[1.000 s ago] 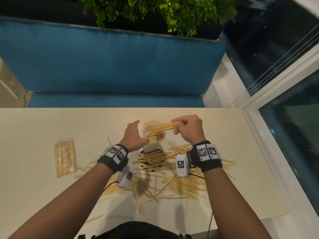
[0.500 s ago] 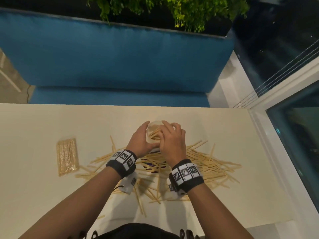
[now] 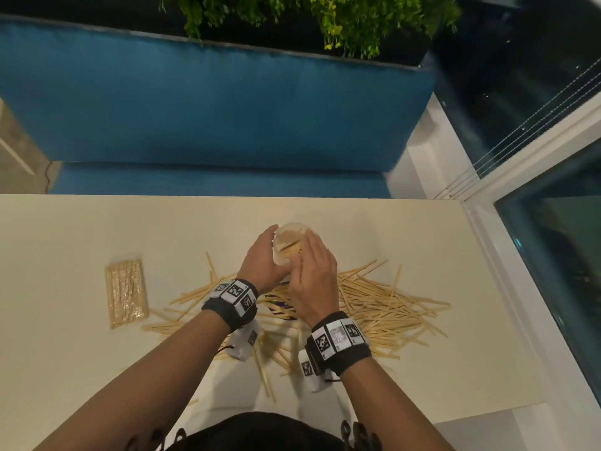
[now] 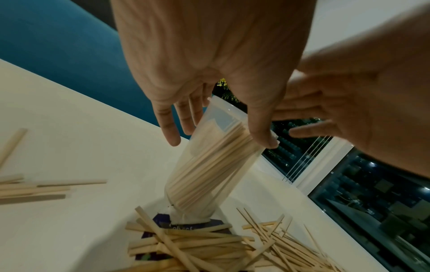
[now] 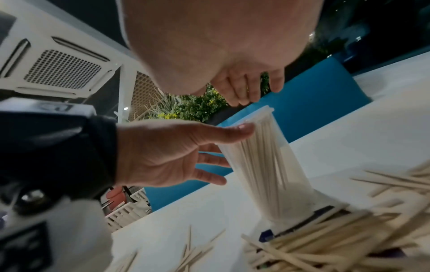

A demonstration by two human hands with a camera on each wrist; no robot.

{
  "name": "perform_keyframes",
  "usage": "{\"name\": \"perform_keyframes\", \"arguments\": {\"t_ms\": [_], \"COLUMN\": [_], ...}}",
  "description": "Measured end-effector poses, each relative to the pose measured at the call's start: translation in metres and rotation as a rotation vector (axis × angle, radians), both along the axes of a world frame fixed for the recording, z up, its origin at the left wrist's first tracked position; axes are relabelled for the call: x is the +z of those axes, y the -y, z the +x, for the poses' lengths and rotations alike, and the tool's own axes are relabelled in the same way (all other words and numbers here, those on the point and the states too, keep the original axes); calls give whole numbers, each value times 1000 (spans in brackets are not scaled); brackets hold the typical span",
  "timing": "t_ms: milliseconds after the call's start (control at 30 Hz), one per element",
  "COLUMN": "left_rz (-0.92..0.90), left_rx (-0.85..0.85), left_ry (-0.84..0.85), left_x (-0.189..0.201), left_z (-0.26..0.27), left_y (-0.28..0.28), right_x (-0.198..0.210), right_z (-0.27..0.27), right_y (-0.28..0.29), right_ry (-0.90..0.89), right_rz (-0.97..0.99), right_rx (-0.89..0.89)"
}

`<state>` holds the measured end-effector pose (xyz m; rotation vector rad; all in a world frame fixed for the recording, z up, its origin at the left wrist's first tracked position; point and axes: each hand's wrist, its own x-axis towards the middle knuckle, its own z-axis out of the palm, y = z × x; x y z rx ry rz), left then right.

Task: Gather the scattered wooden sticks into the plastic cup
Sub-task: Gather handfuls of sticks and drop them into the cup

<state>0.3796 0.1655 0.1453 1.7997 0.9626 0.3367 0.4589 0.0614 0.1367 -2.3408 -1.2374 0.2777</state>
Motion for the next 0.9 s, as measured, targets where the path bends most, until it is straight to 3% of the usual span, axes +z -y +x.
{"name": "perform_keyframes", "arguments": {"t_ms": [167, 333, 500, 700, 767, 900], "left_rz": [-14, 6, 19, 13, 33, -29], "left_rx": [11, -21, -23, -36, -43, -38], "left_ry": [-17, -9, -39, -59, -53, -65], "left_x": [-3, -7, -5, -8, -10, -26], "left_z": [1, -1, 2, 1, 0, -6], "left_y": [-1, -1, -1, -3, -4, -7], "right_x": [0, 5, -6, -3, 4, 24], "right_z": [2, 14, 16, 9, 7, 12], "right_y": [1, 8, -12, -20, -14, 26], "right_ry": [118, 73, 55, 41, -37, -102], "right_rz": [-189, 13, -278, -276, -196, 183], "right_rx": [229, 121, 162, 91, 79, -100]}}
